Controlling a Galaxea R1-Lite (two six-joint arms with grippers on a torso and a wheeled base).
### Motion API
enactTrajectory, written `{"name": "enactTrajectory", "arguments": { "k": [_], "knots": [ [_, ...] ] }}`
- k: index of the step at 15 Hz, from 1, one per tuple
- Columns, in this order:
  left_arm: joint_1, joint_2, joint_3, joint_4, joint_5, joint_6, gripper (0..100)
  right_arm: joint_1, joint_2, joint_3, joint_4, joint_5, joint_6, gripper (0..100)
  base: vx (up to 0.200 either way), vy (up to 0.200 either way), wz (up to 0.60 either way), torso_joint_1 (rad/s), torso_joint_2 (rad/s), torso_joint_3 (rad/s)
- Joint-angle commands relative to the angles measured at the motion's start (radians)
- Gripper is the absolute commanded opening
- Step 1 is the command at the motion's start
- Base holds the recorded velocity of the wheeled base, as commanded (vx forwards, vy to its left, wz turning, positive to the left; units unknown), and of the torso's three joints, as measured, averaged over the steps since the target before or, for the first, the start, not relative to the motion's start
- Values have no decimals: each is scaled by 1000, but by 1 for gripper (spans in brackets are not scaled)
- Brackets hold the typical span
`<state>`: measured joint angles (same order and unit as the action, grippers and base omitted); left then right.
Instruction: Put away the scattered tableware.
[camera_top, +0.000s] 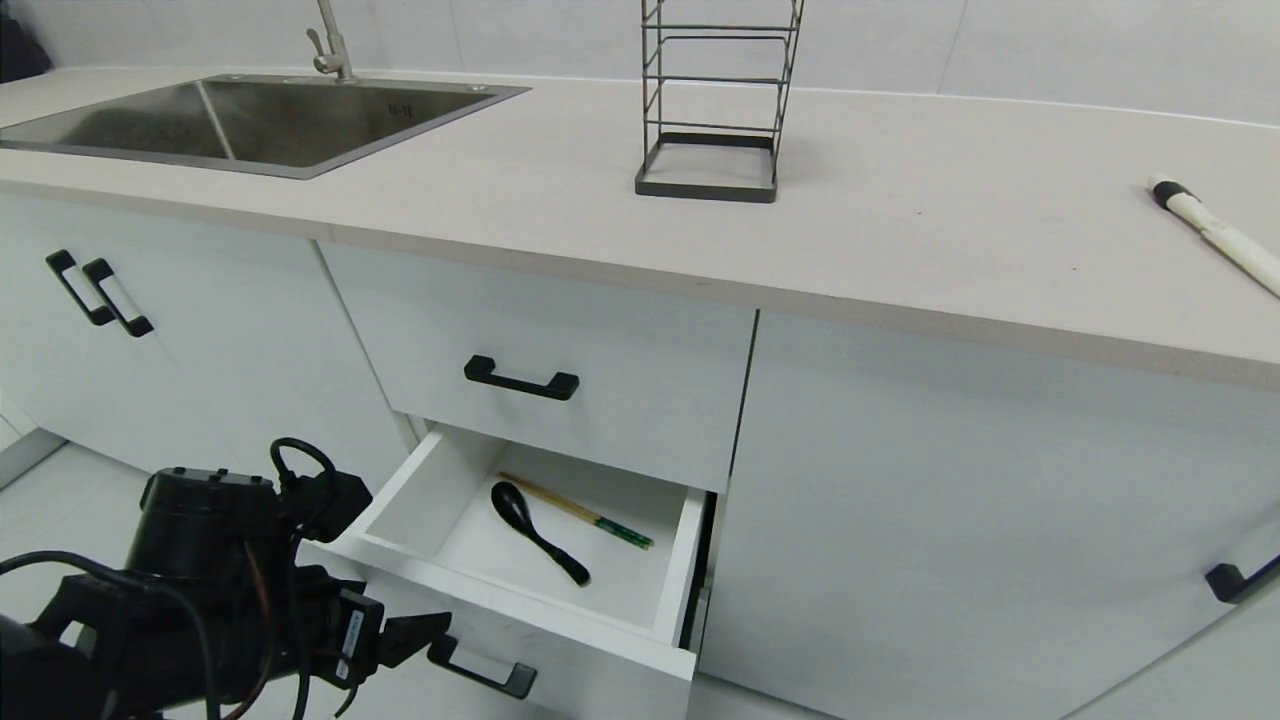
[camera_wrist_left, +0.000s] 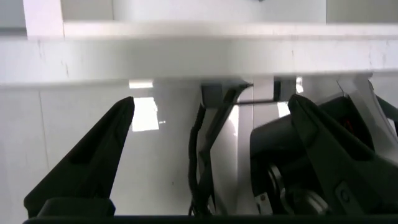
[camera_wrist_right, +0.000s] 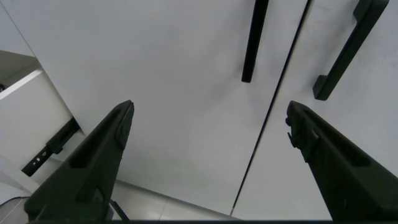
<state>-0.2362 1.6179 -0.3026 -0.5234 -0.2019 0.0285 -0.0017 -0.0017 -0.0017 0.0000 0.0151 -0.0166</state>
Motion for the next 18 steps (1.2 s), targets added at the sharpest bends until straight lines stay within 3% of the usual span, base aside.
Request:
{"name": "enactTrajectory", "arguments": {
  "k": [1, 5, 6, 13, 18],
  "knots": [
    [-2, 62, -1, -40, -1, 4, 100, 0, 2, 0, 0, 0, 0, 100, 0, 0, 0, 0, 0, 0],
    [-8, 119, -1, -138, -2, 5, 100, 0, 2, 0, 0, 0, 0, 100, 0, 0, 0, 0, 0, 0],
    [-29, 175, -6, -248, -2, 2, 100, 0, 2, 0, 0, 0, 0, 100, 0, 0, 0, 0, 0, 0],
    [-31, 359, -44, -546, 1, -2, 100, 0, 2, 0, 0, 0, 0, 100, 0, 0, 0, 0, 0, 0],
    [-31, 413, -138, -570, -2, -2, 100, 0, 2, 0, 0, 0, 0, 100, 0, 0, 0, 0, 0, 0]
  ]
}}
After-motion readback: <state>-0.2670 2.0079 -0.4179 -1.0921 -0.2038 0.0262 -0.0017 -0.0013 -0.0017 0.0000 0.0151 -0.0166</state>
